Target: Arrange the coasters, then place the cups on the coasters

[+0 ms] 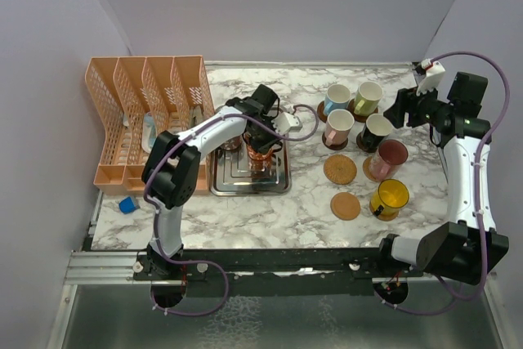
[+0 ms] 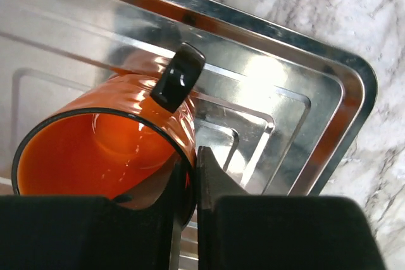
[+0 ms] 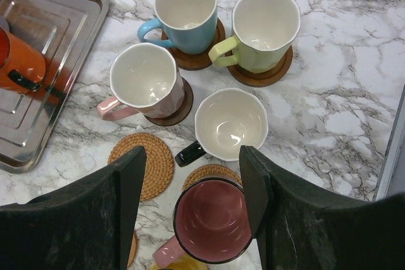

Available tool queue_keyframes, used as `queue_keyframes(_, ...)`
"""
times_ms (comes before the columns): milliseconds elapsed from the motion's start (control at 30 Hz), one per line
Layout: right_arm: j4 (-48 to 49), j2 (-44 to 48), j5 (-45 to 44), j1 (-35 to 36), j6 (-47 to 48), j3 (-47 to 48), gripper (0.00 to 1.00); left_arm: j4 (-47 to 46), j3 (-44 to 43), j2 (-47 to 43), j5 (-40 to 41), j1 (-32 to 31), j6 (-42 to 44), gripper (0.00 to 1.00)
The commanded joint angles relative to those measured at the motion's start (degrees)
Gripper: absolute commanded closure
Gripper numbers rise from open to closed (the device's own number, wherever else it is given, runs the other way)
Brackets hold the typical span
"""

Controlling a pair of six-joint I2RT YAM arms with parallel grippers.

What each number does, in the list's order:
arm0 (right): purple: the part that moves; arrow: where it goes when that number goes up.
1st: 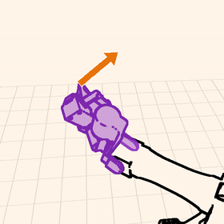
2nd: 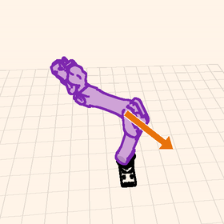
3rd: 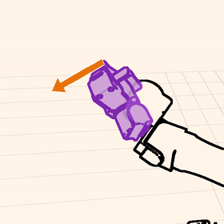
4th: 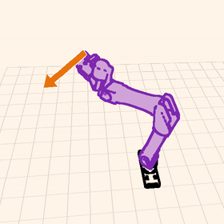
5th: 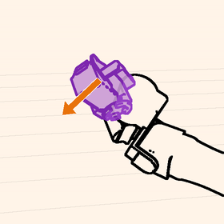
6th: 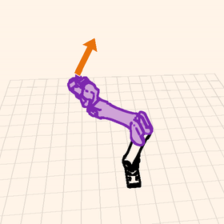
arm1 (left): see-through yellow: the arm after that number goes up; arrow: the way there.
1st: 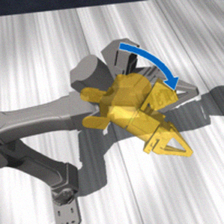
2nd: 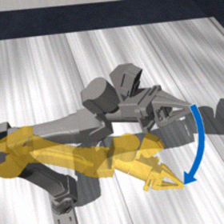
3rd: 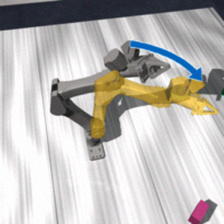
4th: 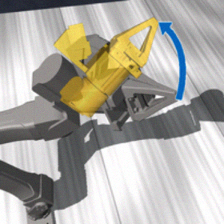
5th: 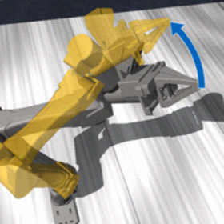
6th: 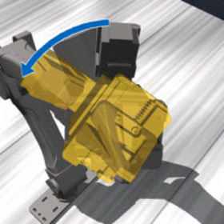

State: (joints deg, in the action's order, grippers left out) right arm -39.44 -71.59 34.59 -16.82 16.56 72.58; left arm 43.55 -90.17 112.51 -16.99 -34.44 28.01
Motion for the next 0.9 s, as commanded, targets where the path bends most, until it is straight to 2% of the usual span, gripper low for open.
queue_keyframes(0, -0.49, 1.46, -0.12, 0.38, -0.17, -0.07, 0.38, 4.25, -0.84, -2.46, -6.0, -1.59, 9.67, 0.95)
queue_keyframes(67, -0.82, 1.5, 0.24, 0.38, -0.21, -0.09, 0.38, 6.57, -2.2, -2.7, -6.42, -2.02, 13.76, 1.0)
queue_keyframes(300, -1.81, 1.08, 2.16, 0.73, -0.12, -1.25, 0.38, 15.85, -7.14, -5.32, -8.85, -4.82, 34.65, 1.0)
queue_keyframes(500, -0.9, 1.38, 2.75, 0.91, -0.73, -2.78, 0.38, 23.08, -14.25, -4.82, -17.52, -6.61, 52.66, 1.0)
queue_keyframes(667, -0.83, 1.53, 2.24, 0.91, -1.14, -3.1, 0.38, 31.86, -25.16, 1.52, -21.1, -9.32, 61.75, 1.0)
queue_keyframes(867, -0.59, 1.85, 1.5, 0.91, -1.68, -3.72, 0.38, 34.06, -35.0, 8.32, -22.95, -13.42, 67.44, 1.0)
